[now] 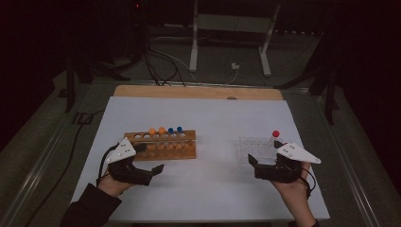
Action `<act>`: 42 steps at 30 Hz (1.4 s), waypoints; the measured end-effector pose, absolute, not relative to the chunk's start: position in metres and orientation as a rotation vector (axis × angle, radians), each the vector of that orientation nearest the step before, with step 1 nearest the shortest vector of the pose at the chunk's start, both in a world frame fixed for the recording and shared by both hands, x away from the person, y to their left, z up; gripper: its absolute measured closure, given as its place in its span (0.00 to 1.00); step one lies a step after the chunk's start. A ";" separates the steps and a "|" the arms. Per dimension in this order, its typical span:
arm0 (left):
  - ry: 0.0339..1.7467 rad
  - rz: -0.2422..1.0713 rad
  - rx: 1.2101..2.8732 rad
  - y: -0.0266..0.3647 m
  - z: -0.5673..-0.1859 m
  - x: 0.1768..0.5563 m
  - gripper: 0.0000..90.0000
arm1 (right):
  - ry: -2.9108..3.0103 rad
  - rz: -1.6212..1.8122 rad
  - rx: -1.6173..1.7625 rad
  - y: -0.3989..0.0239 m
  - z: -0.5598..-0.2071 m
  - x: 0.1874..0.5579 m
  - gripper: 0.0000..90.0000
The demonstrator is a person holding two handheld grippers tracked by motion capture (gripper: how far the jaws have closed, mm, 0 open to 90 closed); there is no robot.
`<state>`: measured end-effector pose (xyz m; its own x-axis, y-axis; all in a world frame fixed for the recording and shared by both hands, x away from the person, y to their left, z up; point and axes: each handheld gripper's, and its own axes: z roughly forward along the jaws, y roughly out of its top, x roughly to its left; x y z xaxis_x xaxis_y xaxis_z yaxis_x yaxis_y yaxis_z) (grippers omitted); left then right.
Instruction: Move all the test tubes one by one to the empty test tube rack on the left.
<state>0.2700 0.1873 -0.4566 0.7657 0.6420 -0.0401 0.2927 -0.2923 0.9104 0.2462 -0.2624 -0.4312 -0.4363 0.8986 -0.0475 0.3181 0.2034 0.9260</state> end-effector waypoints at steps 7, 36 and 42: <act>0.707 0.404 1.890 0.187 -0.457 0.269 0.03 | 1.788 1.147 1.223 -0.289 -0.436 0.244 0.03; 0.714 0.405 1.882 0.187 -0.458 0.268 0.03 | 1.764 0.895 1.506 -0.322 -0.465 0.266 0.69; 0.716 0.406 1.885 0.187 -0.458 0.268 0.03 | 1.780 0.881 1.508 -0.319 -0.465 0.272 0.75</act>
